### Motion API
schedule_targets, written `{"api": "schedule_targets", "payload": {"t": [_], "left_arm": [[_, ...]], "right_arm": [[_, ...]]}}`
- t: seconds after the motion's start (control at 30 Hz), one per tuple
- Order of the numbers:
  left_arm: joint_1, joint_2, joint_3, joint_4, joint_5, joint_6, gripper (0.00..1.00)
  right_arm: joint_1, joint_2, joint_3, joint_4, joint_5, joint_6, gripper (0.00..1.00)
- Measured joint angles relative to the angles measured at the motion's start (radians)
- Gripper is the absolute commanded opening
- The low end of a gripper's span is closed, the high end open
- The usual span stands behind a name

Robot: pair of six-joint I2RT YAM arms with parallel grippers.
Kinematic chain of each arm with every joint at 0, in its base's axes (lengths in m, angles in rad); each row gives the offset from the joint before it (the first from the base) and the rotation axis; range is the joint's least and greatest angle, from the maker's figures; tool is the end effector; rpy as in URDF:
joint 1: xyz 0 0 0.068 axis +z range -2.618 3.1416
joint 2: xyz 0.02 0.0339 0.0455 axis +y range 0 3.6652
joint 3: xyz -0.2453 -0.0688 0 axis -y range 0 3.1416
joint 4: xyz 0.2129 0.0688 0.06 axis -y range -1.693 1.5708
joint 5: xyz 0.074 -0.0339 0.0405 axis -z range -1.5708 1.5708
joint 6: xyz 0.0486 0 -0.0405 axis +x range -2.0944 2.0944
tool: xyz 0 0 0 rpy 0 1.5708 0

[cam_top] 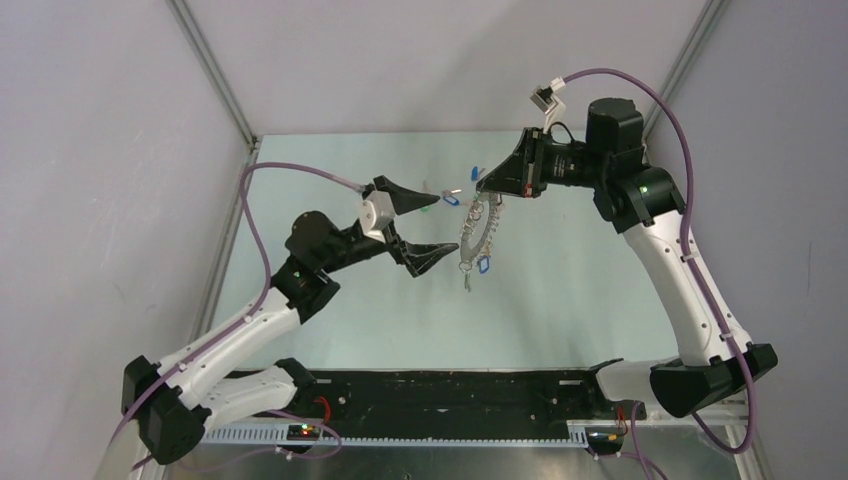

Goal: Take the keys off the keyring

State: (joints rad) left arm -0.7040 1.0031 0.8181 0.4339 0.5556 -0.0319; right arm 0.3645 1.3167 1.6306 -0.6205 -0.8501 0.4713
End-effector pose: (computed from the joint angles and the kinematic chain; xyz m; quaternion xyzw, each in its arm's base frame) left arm 0.1512 -0.1620 0.3685 0.3990 0.4859 -0.4301 0.6478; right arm 0.2144 0.1209 0.4417 -0.2041 0.7470 0.5225 0.3569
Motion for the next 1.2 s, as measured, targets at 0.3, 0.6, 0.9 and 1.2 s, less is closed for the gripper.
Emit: {"api": "schedule_targets", "payload": {"t": [0.3, 0.6, 0.9, 1.2], "left_arm": [[-0.020, -0.037, -0.016, -0.002, -0.023, 0.003, 0.98], [-0.021, -0.132, -0.053, -0.017, -0.081, -0.022, 0.98], [-0.055, 0.036, -0.018, -0.044, -0.087, -0.048, 0.95], [-0.081, 0.095, 0.034, -0.066, -0.186, -0.045, 0.00]], "right_arm": [[0.000, 0.000, 0.001, -0.020, 0.035, -0.004, 0.00], [0.000, 0.000, 0.001, -0.033, 0.060, -0.012, 0.00], [0.001, 0.003, 0.013, -0.033, 0.079, -0.011, 0.00], [0.009, 0.004, 0.015, -0.034, 0.098, -0.016, 0.40]]}}
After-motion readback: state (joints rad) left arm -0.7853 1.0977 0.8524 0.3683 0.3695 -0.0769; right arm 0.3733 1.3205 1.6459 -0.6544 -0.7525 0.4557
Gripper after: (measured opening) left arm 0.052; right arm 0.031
